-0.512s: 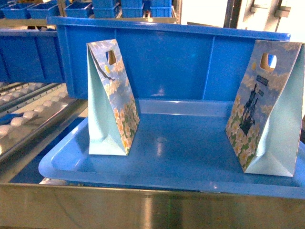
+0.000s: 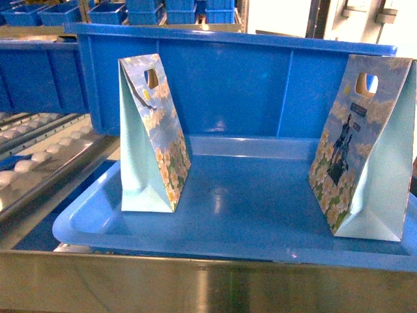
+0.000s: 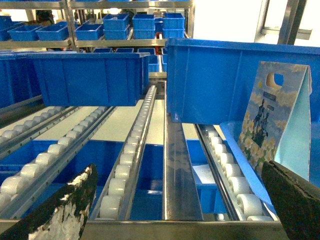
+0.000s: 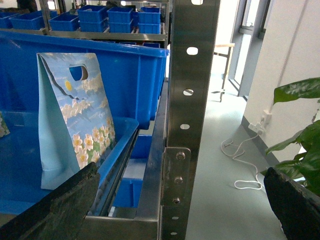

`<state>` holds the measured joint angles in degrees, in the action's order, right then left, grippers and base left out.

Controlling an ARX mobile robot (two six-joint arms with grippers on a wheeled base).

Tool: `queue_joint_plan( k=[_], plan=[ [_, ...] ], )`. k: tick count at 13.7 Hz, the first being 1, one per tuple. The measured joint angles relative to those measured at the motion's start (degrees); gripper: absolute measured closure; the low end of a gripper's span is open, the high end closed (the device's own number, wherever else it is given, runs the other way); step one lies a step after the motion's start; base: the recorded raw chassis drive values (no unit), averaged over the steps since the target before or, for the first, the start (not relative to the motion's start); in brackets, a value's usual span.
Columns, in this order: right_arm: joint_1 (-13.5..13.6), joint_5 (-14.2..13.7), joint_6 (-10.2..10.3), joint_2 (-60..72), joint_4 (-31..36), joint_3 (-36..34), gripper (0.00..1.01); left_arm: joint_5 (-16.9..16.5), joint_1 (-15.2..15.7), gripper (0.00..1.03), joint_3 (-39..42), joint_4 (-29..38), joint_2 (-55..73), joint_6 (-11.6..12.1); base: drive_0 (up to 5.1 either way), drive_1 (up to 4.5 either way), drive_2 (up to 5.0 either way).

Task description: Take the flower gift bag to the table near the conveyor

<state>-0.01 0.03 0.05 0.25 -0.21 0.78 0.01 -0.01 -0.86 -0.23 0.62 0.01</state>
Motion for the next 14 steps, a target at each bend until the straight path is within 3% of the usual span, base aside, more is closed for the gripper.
queue_joint_plan(
  k=[5,7,8,10,12,14],
  plan=[
    [0.0,0.0,0.0,0.0,0.1,0.0,0.03,0.0,0.0,0.05,0.0,0.0,0.0,0.0,0.0,0.0,0.0],
    [5.0,-3.2,-0.1,4.3,7.1,0.0,0.03,-1.2,1.1,0.05,0.0,2.8,1.1,0.0,0.0,0.0,0.0],
    [9.0,-5.6,-0.2,10.8,13.5,0.0,0.03,-2.5,2.9,0.05,0.0,7.1,4.7,-0.3,0.0,0.0,0.0],
    [14.3,-9.1,-0.7,24.8,26.0,1.3,0.03,-3.0,4.0,0.05,-0.5,18.7,16.6,-1.0,0.0,0.0,0.0],
    [16.2,-10.2,-1.3,34.0,32.1,5.6,0.03,-3.7,2.7,0.05,-6.3,30.1,30.4,-1.6,0.0,0.0,0.0],
    [16.9,-10.7,-1.9,40.2,34.3,9.3,0.03,-4.1,1.0,0.05,-13.9,33.1,40.4,-2.1,0.0,0.0,0.0]
  ],
)
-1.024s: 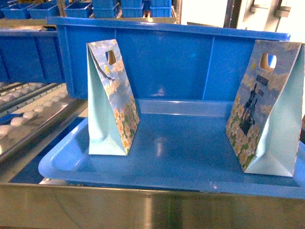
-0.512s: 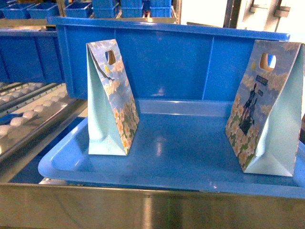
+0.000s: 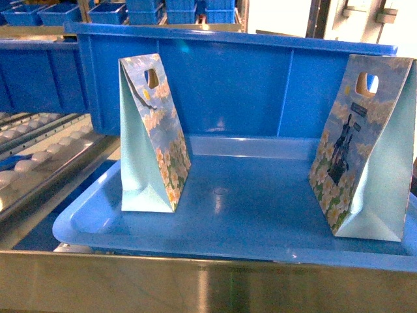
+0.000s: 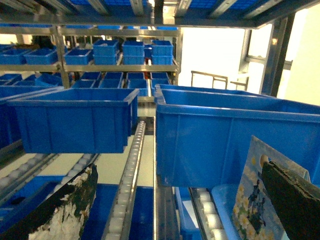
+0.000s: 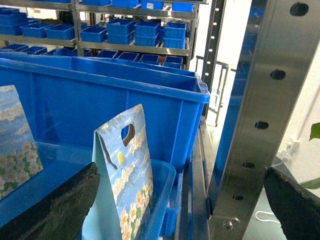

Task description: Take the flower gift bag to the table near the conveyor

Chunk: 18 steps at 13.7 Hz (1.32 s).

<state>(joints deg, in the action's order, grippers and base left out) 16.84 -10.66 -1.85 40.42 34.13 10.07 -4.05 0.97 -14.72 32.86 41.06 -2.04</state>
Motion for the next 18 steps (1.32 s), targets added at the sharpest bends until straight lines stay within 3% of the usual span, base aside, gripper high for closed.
queue_joint_plan(
  k=[3,6,7,9,12,14,16,18],
  plan=[
    [1.8,-0.7,-1.2,6.0,1.4,5.3,0.03,1.9,-5.3,0.05,-6.3,-1.4,7.3,0.0,0.0,0.0,0.0],
    [5.4,-2.4,-1.3,12.4,2.7,10.5,0.03,6.1,-11.8,0.05,-10.1,-0.7,12.2,1.4,0.0,0.0,0.0],
    [5.3,-2.5,-1.0,14.9,2.7,12.4,0.03,7.6,-13.5,0.05,-11.2,0.2,14.5,2.4,0.0,0.0,0.0],
    [5.3,-2.6,0.2,22.1,2.7,17.0,0.03,9.0,-14.2,0.05,-14.0,2.0,19.1,4.2,0.0,0.0,0.0],
    [4.9,-2.4,5.1,31.9,-1.6,25.3,0.03,9.4,-14.2,0.05,-14.2,2.0,19.4,5.3,0.0,0.0,0.0],
    [4.8,-3.8,6.0,35.3,-3.1,28.8,0.03,9.4,-14.2,0.05,-14.2,2.0,19.4,5.5,0.0,0.0,0.0],
    [4.1,-5.0,7.4,38.4,-5.1,29.2,0.03,9.4,-14.2,0.05,-14.2,1.9,19.4,5.5,0.0,0.0,0.0],
    [4.1,-4.1,9.8,40.0,-8.0,29.2,0.03,9.4,-14.2,0.05,-14.2,2.0,19.4,5.5,0.0,0.0,0.0]
  ],
)
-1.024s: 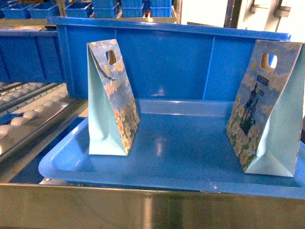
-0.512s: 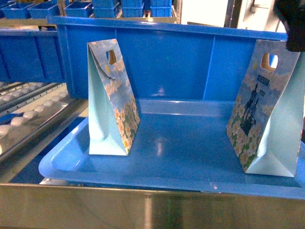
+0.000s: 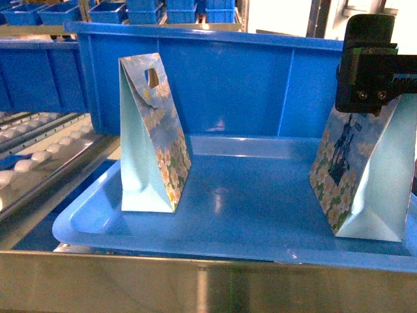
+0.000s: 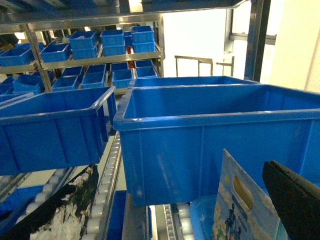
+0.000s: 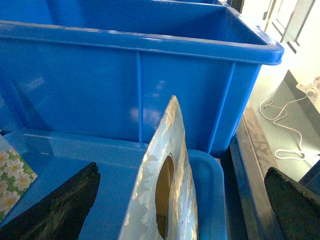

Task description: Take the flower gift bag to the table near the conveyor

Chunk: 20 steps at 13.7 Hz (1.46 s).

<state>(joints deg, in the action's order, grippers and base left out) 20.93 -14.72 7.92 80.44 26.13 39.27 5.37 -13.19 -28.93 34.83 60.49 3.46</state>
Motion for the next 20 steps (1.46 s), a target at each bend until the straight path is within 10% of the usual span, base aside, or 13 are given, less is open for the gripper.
queue_joint_plan(
  k=[7,14,20],
  plan=[
    [-1.1,4.3,1.6,4.8,-1.4,0.4,0.03,0.0,0.0,0.05,0.0,0.0,0.0,0.0,0.0,0.0,0.0],
    [0.2,4.5,1.2,3.8,0.7,-1.4,0.92,0.0,0.0,0.05,0.0,0.0,0.0,0.0,0.0,0.0,0.0],
    [-0.8,4.4,-0.5,-0.2,4.9,-4.7,0.99,0.0,0.0,0.05,0.0,0.0,0.0,0.0,0.0,0.0,0.0]
  ],
)
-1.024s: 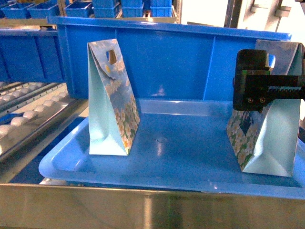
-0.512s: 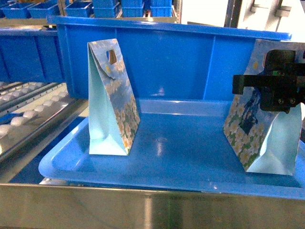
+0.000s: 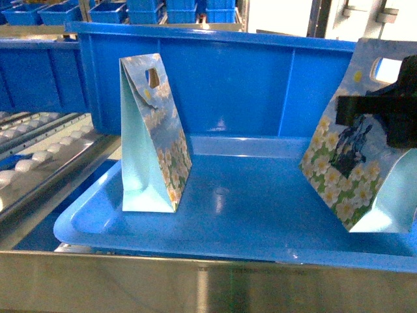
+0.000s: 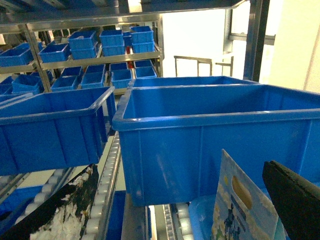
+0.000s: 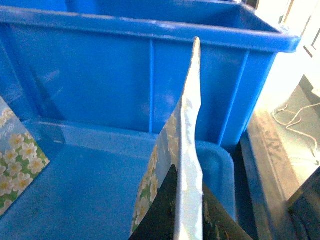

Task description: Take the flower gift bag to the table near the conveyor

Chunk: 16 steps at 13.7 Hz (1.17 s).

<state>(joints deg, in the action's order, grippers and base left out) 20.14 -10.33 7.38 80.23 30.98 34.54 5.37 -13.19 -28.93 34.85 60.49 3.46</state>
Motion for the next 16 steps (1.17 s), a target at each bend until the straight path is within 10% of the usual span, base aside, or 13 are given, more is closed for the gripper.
queue_joint_plan(
  k=[8,13,16],
  plan=[
    [-2.5,-0.8,-4.3,-23.0,-3.3,-5.3,0.99,0.0,0.0,0.05,0.0,0.0,0.0,0.0,0.0,0.0,0.0],
    [0.9,-9.3,-7.9,-43.5,-10.1,-13.0,0.99,0.0,0.0,0.05,0.0,0.0,0.0,0.0,0.0,0.0,0.0],
    [0.9,-9.4,-8.1,-43.6,-10.0,-13.3,0.99,0.6,-0.9,0.05,-1.0,0.5,1.5,0.0,0.0,0.0,0.0]
  ],
)
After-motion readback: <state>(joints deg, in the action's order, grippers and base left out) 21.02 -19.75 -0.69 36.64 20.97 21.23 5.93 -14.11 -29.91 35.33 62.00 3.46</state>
